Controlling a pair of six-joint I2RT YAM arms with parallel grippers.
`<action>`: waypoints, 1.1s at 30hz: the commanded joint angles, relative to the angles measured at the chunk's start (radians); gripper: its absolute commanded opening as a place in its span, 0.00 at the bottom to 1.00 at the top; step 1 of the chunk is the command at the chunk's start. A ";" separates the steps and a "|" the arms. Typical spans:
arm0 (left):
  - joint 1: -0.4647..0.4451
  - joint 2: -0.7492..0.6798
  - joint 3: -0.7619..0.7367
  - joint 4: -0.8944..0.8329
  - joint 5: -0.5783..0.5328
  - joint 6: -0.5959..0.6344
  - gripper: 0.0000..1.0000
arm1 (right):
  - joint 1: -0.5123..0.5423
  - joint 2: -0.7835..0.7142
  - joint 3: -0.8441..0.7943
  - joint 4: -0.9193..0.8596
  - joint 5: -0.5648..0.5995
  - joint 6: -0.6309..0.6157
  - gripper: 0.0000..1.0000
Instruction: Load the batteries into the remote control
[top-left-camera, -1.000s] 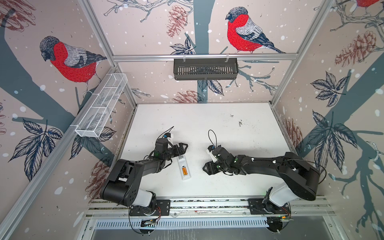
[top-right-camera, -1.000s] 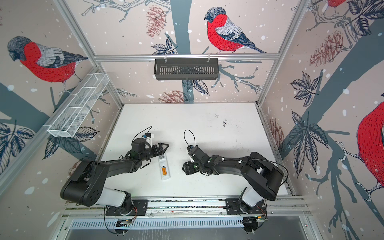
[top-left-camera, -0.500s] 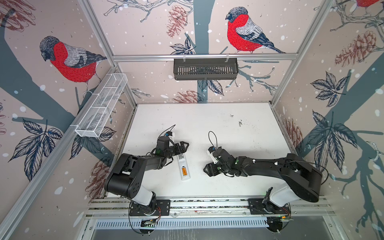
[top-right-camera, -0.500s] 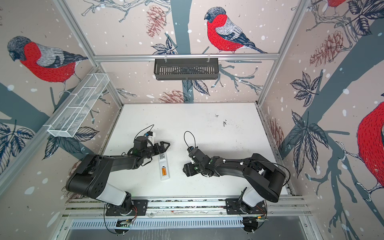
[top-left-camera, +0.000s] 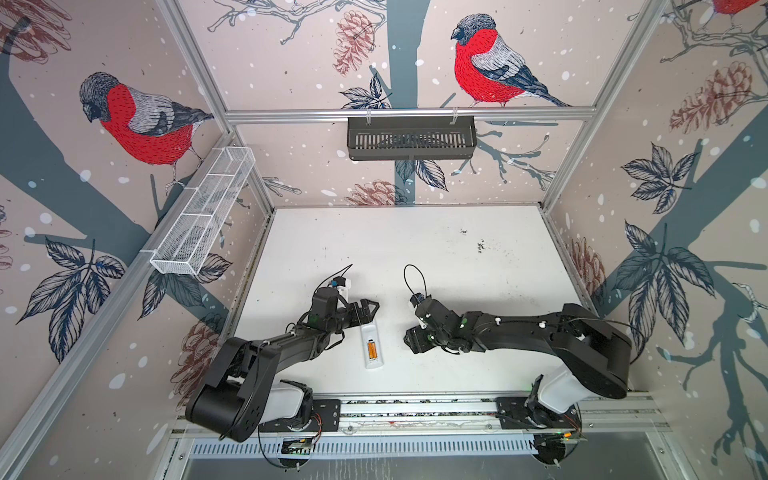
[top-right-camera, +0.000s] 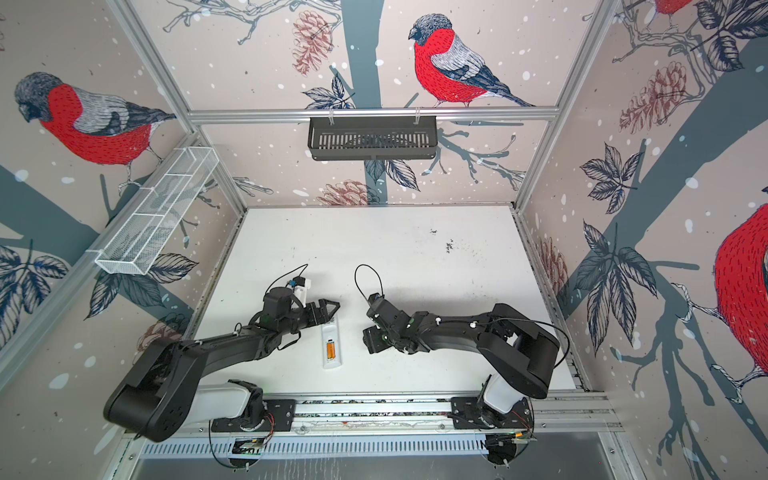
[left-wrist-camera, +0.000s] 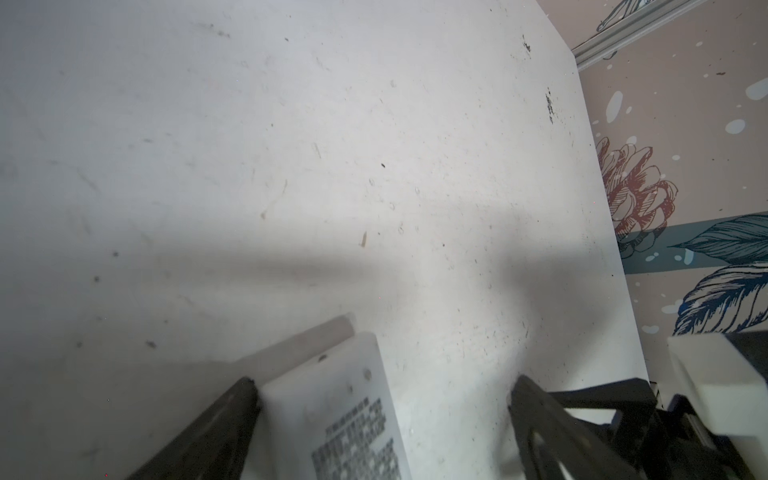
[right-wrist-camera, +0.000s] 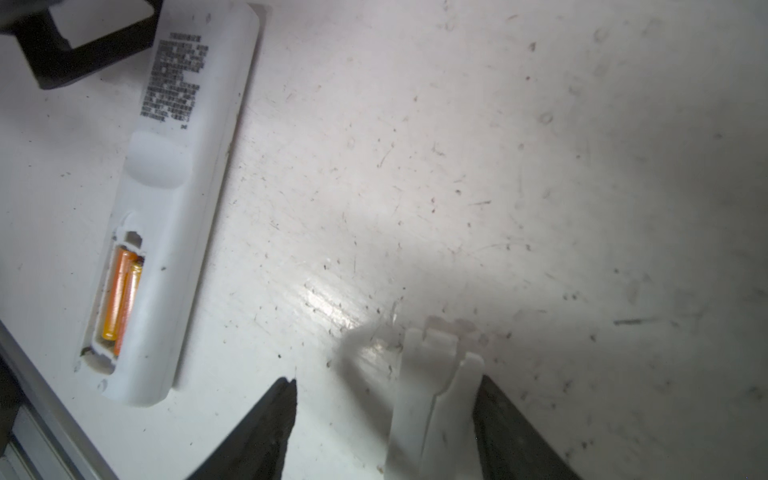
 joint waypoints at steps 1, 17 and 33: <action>-0.011 -0.074 -0.025 -0.080 -0.013 -0.010 0.95 | 0.012 0.024 0.007 -0.159 0.051 0.033 0.68; -0.124 -0.381 -0.076 -0.404 -0.047 -0.134 0.95 | 0.057 -0.005 0.022 -0.255 0.116 0.067 0.72; -0.396 -0.412 -0.095 -0.381 -0.037 -0.380 0.96 | 0.051 -0.017 0.010 -0.247 0.092 0.018 0.71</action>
